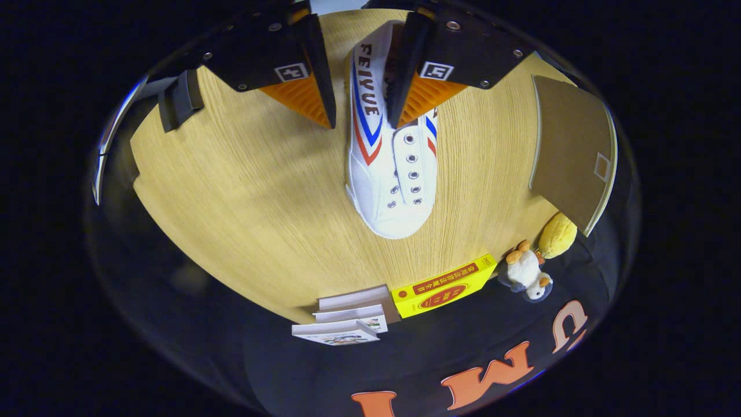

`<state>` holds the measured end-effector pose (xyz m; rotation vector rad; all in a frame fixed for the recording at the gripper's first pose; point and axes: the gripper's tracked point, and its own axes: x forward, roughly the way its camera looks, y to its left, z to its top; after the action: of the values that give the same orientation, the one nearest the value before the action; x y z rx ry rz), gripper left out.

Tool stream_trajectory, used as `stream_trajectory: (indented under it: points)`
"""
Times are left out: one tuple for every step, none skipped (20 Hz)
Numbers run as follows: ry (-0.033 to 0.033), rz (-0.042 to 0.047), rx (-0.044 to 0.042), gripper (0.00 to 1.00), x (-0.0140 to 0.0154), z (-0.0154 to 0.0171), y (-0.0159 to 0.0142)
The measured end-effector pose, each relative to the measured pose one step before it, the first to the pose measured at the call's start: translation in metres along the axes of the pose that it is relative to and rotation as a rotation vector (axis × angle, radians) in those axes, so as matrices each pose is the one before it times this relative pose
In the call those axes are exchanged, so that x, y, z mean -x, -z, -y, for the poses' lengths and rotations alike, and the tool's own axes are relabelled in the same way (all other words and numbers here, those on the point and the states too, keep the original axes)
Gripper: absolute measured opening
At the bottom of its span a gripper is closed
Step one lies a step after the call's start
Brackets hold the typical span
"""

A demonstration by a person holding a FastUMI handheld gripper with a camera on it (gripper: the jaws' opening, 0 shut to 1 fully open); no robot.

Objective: Open the storage box then place both shoes into the box .Put the left shoe in first, then the right shoe, with the right side of both shoes facing outward in a uniform manner.

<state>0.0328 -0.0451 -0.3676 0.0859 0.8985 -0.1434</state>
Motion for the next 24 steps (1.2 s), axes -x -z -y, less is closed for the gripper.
stream_trajectory:
  points:
    - [0.01255,-0.00305,-0.00061,0.38,0.00062,0.0018,0.00024]
    - [0.01118,0.01203,0.0023,0.27,-0.00112,0.00344,-0.00092]
    - [0.01234,0.01053,-0.01725,0.17,0.0012,0.00261,-0.00227]
    - [-0.00528,0.00596,-0.02658,0.05,0.00397,-0.00297,-0.00232]
    - [0.00319,0.0068,-0.01806,0.0,0.00462,-0.00418,-0.00144]
    - [0.00915,0.01198,0.00016,0.0,0.00739,-0.00301,-0.00242]
    - [0.00751,0.00988,0.0067,0.0,0.00776,-0.00559,-0.00352]
    - [-0.00579,0.01161,0.00412,0.0,0.00833,-0.01086,-0.00624]
    - [-0.01768,0.01498,-0.00042,0.0,0.00938,-0.01406,-0.00653]
    - [-0.0203,0.01358,-0.00501,0.0,0.00901,-0.01545,-0.0056]
    - [-0.01974,0.00723,-0.00476,0.0,0.00976,-0.01733,-0.0076]
    - [-0.01433,0.01341,-0.00362,0.0,0.00903,-0.01554,-0.00477]
    - [-0.01427,0.01225,0.00157,0.0,0.00894,-0.01874,-0.00527]
    - [-0.01521,0.01273,0.00108,0.0,0.00799,-0.0187,-0.00462]
    - [-0.01852,0.00965,0.00291,0.0,0.00866,-0.02009,-0.00458]
    - [-0.0201,0.00574,0.00082,0.0,0.00885,-0.02095,-0.00281]
    - [-0.01892,0.00605,-0.00307,0.0,0.00748,-0.02062,-0.0029]
    - [-0.01784,0.00431,-0.00086,0.0,0.00669,-0.0192,-0.0007]
    - [-0.01611,0.00548,-0.00102,0.0,0.00588,-0.01993,-0.00153]
    - [-0.01513,0.01249,-0.00232,0.0,0.00164,-0.01856,-0.00173]
    - [-0.01421,0.00649,0.00267,0.0,0.00245,-0.01862,-0.00011]
    - [-0.0106,0.00379,0.00247,0.0,0.00162,-0.01522,0.00263]
    - [-0.00935,-0.00132,0.00731,0.0,-0.00008,-0.01596,0.00422]
    - [-0.0084,-0.00525,0.00968,0.0,-0.00034,-0.01346,0.00463]
